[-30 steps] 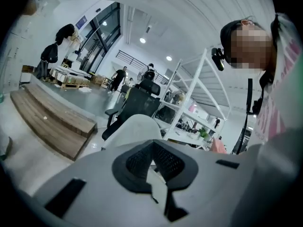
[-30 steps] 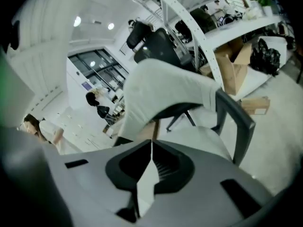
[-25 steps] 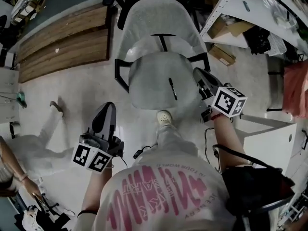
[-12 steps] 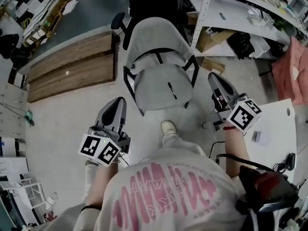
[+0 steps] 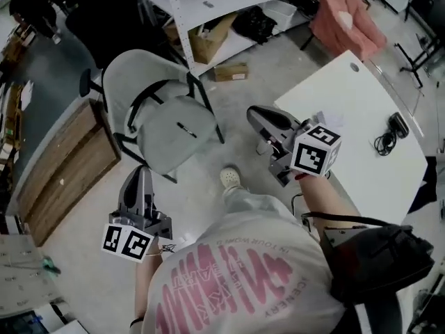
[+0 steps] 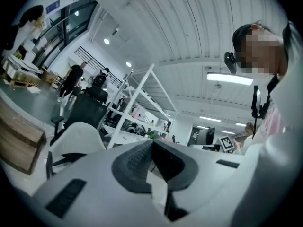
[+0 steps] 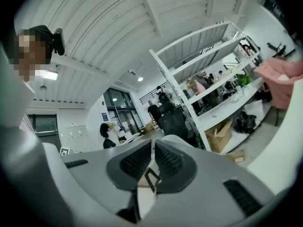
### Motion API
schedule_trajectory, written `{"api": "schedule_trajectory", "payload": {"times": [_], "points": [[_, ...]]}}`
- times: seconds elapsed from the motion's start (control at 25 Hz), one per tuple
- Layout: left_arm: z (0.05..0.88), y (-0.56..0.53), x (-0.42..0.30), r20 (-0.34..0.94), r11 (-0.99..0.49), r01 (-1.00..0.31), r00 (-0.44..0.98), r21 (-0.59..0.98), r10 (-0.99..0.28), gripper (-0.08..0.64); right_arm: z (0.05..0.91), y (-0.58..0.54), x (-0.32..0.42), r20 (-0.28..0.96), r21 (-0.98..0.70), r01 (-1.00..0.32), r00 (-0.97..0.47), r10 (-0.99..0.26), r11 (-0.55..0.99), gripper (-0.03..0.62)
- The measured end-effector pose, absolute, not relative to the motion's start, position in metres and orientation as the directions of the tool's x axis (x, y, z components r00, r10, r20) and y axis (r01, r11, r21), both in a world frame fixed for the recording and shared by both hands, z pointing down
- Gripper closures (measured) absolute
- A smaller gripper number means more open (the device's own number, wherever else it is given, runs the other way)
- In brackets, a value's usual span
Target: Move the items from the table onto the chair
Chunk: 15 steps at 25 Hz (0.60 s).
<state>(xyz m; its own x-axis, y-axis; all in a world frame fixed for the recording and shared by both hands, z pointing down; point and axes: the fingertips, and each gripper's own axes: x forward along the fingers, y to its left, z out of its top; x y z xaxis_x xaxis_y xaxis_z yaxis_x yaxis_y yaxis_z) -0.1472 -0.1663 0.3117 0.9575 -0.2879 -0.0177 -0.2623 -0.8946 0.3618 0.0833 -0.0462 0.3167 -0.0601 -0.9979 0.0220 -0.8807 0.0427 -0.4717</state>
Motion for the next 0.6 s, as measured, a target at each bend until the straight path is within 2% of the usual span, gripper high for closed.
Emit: {"api": "schedule_trajectory", "payload": {"times": [0.24,0.48,0.6], "points": [[0.308,-0.106,-0.075,-0.022,-0.942,-0.051,0.998,0.331,-0.061,0.549,0.329,0.078,0.139,0.063,-0.502,-0.837,0.218,-0.974,-0.22,0.575],[0.316,-0.06,0.003,-0.01,-0.932,0.094,0.995,0.349,0.096,0.549,0.338,0.165,0.186,0.094,-0.498,-0.776,0.396,-0.913,-0.388,0.575],[0.315,-0.033,0.042,-0.011,-0.922,0.146,0.988,0.359,0.153,0.549,0.341,0.204,0.206,0.107,-0.5,-0.75,0.442,-0.891,-0.432,0.575]]}}
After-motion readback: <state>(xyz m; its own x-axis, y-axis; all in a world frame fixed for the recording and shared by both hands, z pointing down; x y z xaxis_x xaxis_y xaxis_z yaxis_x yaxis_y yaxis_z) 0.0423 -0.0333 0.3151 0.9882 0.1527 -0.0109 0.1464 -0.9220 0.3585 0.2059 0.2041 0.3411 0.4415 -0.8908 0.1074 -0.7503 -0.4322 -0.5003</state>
